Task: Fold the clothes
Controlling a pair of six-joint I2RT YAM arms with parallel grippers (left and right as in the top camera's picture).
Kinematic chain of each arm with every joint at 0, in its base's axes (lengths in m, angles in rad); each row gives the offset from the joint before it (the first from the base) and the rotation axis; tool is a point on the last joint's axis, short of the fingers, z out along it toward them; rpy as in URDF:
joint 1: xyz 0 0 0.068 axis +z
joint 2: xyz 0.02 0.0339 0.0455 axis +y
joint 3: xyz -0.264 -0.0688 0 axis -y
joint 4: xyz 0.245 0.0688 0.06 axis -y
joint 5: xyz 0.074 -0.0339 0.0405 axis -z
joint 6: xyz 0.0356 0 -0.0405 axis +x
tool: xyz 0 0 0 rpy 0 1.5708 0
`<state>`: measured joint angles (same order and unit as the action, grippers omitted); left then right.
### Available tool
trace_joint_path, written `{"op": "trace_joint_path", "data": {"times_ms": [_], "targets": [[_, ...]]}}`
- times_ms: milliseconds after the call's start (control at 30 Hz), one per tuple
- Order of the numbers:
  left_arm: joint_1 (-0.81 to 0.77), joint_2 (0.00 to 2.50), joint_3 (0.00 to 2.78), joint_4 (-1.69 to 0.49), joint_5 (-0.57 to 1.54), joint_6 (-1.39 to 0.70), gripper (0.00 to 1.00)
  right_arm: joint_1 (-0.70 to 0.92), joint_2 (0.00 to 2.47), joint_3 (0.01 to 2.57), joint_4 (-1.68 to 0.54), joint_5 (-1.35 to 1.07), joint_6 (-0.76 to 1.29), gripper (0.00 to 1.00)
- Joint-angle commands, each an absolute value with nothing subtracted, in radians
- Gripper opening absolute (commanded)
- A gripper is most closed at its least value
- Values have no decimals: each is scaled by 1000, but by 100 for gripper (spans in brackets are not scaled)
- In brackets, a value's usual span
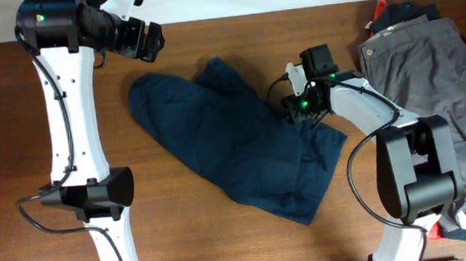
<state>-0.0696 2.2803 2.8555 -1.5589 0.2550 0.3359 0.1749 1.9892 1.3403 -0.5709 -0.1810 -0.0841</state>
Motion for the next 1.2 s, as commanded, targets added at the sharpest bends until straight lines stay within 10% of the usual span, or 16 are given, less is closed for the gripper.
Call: {"op": "trace_joint_path", "data": {"times_ms": [0, 400, 767, 1167], "targets": [[-64, 2292, 2862, -1556, 267, 326, 99, 199, 2021, 1333, -571, -191, -104, 61], [-64, 2292, 2862, -1555, 266, 326, 99, 209, 2018, 1349, -584, -191, -103, 4], [-57, 2291, 2862, -1494, 155, 325, 99, 260, 1805, 1612, -995, -231, -97, 4], [187, 2283, 2976, -1427, 134, 169, 99, 786, 1758, 1614, -1156, -316, -99, 4]]}}
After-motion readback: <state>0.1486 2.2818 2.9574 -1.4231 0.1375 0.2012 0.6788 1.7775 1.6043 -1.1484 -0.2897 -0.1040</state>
